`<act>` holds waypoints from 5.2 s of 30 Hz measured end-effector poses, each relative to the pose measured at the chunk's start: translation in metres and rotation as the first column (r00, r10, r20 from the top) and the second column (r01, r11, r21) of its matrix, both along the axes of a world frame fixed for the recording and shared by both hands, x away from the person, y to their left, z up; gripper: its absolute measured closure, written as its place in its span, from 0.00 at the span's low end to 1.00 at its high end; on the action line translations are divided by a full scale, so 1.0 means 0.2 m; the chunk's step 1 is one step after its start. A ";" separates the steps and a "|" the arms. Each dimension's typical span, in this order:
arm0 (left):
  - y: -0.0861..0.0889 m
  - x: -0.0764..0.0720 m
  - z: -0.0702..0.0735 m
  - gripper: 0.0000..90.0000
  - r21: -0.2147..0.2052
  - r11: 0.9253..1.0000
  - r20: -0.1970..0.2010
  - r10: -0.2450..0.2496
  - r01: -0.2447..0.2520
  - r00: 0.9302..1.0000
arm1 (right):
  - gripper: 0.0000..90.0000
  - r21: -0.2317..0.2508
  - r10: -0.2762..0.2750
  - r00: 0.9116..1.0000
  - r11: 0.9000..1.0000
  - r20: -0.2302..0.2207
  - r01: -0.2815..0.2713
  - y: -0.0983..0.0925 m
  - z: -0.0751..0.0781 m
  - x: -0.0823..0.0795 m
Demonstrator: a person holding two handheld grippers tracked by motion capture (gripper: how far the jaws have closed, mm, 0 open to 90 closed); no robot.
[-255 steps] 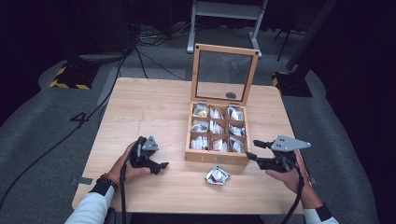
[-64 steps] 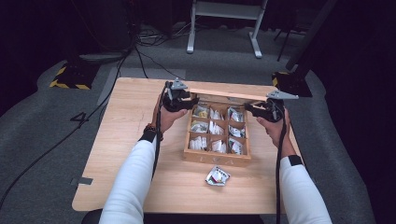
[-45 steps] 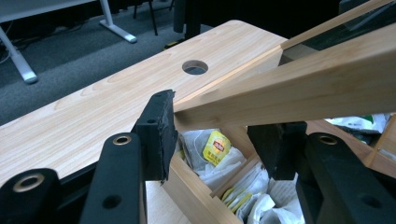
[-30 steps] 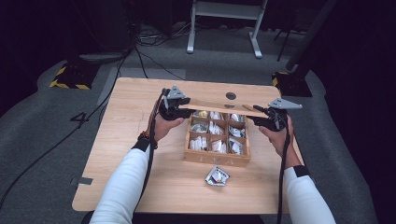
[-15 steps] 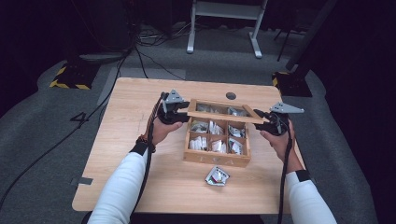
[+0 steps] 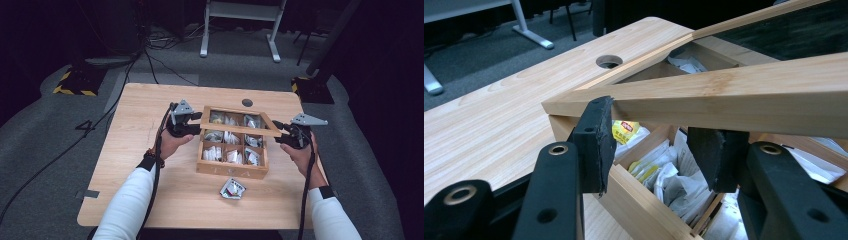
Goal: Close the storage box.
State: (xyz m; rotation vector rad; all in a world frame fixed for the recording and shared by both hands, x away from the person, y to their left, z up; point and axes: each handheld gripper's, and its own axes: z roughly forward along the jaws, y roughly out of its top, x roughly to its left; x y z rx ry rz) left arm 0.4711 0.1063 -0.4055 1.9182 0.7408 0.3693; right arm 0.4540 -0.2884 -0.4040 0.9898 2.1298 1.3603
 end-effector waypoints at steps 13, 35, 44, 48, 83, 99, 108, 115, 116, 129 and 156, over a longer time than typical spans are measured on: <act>0.00 -0.05 -0.01 0.59 0.027 1.000 0.017 -0.008 0.008 1.000 | 0.62 -0.013 0.014 1.000 1.000 0.008 -0.014 0.00 -0.01 -0.05; 0.02 -0.14 -0.04 0.58 0.029 0.999 0.020 -0.029 0.029 0.999 | 0.59 -0.022 0.021 1.000 1.000 0.003 -0.020 0.01 -0.04 -0.15; 0.02 -0.17 -0.06 0.57 0.042 0.998 0.011 -0.043 0.043 0.999 | 0.56 -0.053 0.037 0.999 0.998 0.004 -0.036 0.02 -0.05 -0.19; 0.01 -0.19 -0.06 0.54 0.055 0.997 0.018 -0.047 0.046 0.999 | 0.55 -0.059 0.046 0.999 0.997 0.004 -0.046 0.02 -0.05 -0.21; 0.01 -0.32 -0.10 0.46 0.143 0.982 -0.017 -0.125 0.126 0.992 | 0.50 -0.131 0.118 0.992 0.984 -0.042 -0.122 0.05 -0.09 -0.35; 0.00 -0.35 -0.14 0.42 0.188 0.968 -0.060 -0.157 0.165 0.986 | 0.43 -0.139 0.122 0.989 0.981 -0.084 -0.133 0.06 -0.14 -0.39; 0.00 -0.37 -0.14 0.36 0.204 0.962 -0.068 -0.172 0.182 0.983 | 0.42 -0.162 0.130 0.985 0.976 -0.115 -0.148 0.06 -0.16 -0.40; -0.01 -0.38 -0.18 0.36 0.224 0.957 -0.082 -0.168 0.182 0.982 | 0.41 -0.185 0.137 0.981 0.970 -0.138 -0.161 0.06 -0.18 -0.41; -0.01 -0.38 -0.18 0.36 0.226 0.957 -0.085 -0.166 0.182 0.982 | 0.41 -0.186 0.138 0.980 0.969 -0.142 -0.163 0.06 -0.18 -0.41; 0.00 -0.39 -0.21 0.36 0.215 0.958 -0.108 -0.172 0.192 0.979 | 0.38 -0.197 0.146 0.979 0.965 -0.143 -0.172 0.08 -0.21 -0.42; 0.09 -0.43 -0.18 0.23 0.246 0.960 -0.071 -0.120 0.134 0.990 | 0.31 -0.229 0.146 0.982 0.958 -0.121 -0.171 0.06 -0.18 -0.45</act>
